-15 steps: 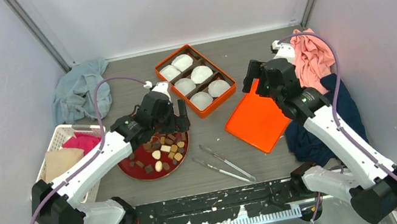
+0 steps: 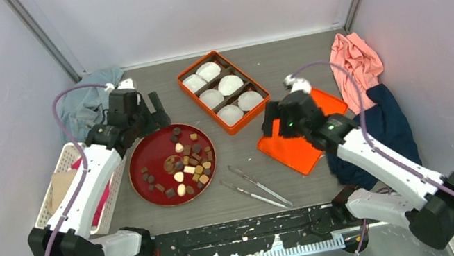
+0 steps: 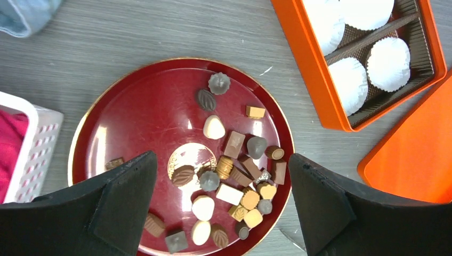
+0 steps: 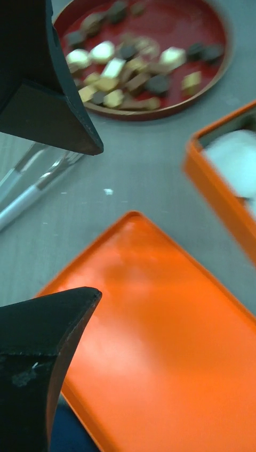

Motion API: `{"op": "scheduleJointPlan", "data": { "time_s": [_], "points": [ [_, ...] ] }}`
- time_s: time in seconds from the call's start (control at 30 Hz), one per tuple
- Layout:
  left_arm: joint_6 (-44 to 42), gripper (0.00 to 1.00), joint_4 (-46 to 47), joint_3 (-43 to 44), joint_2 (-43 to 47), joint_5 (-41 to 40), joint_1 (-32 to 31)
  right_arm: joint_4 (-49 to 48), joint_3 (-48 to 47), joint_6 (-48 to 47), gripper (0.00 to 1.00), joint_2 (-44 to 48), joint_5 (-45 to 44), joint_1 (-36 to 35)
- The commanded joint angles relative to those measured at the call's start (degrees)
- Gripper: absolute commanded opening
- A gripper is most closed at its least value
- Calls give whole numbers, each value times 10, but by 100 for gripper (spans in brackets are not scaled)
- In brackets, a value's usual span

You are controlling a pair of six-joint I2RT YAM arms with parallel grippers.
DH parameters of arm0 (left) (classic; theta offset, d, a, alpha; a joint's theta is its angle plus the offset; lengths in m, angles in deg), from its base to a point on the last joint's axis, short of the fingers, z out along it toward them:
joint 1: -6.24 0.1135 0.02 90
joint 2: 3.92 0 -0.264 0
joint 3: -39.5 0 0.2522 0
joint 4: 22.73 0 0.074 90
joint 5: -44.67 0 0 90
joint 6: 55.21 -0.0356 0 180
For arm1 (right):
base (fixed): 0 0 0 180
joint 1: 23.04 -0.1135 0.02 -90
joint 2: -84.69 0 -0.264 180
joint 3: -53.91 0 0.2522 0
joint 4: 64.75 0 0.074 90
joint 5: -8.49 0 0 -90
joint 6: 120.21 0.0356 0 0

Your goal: Pack the chocolate

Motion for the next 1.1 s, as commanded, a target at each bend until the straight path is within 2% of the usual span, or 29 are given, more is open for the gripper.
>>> {"op": "scheduleJointPlan", "data": {
  "time_s": [0.0,0.17,0.33,0.37,0.5,0.9,1.07],
  "points": [
    [-35,94,-28,46,34,-32,7,-3,52,67,99,-45,-4,-84],
    [-26,94,-8,24,49,-35,7,-19,90,98,93,-100,-42,-188],
    [-10,92,-1,16,44,-11,7,-28,82,92,86,-149,-94,-270],
    [-6,91,-1,16,43,-6,7,-34,79,89,84,-155,-93,-276],
    [-4,91,0,12,40,6,7,-56,78,88,69,-183,-93,-289],
    [-1,91,11,7,22,24,7,-81,107,109,59,-218,-96,-347],
    [0,90,20,6,18,26,7,-75,112,121,45,-216,-110,-349]
  ]
}}
